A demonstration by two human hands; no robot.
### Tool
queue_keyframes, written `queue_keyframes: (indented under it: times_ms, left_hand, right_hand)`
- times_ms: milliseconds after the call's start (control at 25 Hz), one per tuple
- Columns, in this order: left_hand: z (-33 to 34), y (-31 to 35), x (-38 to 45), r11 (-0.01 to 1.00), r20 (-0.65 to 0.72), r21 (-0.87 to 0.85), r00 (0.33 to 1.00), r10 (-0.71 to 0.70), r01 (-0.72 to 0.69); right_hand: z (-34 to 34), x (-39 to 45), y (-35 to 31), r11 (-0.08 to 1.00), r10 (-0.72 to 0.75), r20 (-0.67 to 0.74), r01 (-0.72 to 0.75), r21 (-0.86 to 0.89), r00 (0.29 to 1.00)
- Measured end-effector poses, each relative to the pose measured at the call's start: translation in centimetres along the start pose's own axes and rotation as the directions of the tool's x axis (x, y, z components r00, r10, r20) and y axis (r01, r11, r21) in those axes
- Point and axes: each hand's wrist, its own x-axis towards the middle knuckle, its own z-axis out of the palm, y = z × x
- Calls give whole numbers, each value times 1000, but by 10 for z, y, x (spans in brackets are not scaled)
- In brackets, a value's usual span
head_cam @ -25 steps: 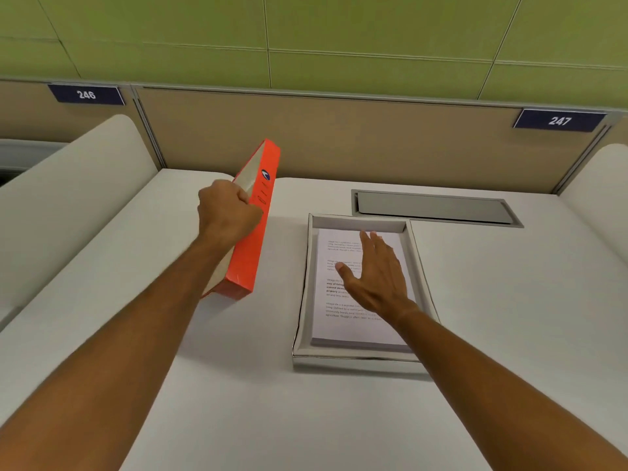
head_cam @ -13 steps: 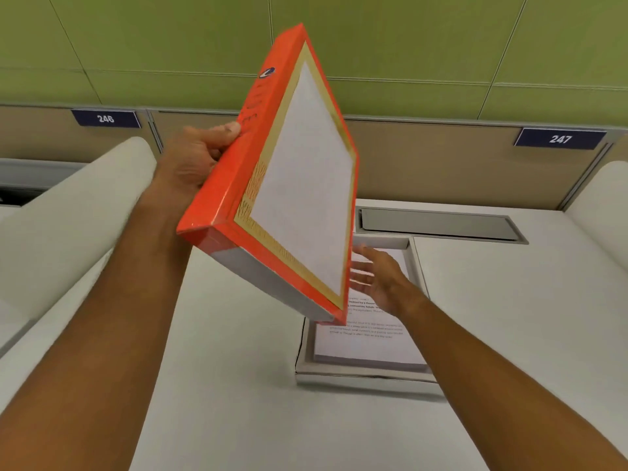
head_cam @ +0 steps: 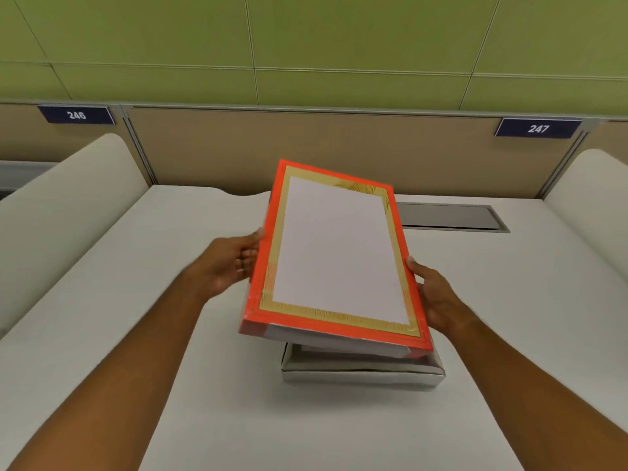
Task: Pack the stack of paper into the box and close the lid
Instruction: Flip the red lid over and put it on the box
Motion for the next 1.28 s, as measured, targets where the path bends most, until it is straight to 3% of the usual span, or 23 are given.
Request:
queue_keyframes:
  times_ms: [200, 440, 680, 1280]
  left_hand:
    - [28, -46, 23, 991, 8, 78, 994, -109, 109]
    - [43, -81, 41, 984, -106, 70, 982, -157, 165]
    - [41, -87, 51, 982, -140, 68, 976, -166, 176]
    - [36, -84, 66, 916, -94, 159, 929, -357, 368]
  right_hand:
    - [-40, 0, 10, 987, -40, -137, 18, -159, 990]
    - [-50, 6, 17, 968, -56, -215, 0, -249, 975]
    - [-46, 14, 22, 952, -24, -217, -44, -303, 976]
    - [-53, 24, 0, 839, 130, -201, -216, -499, 971]
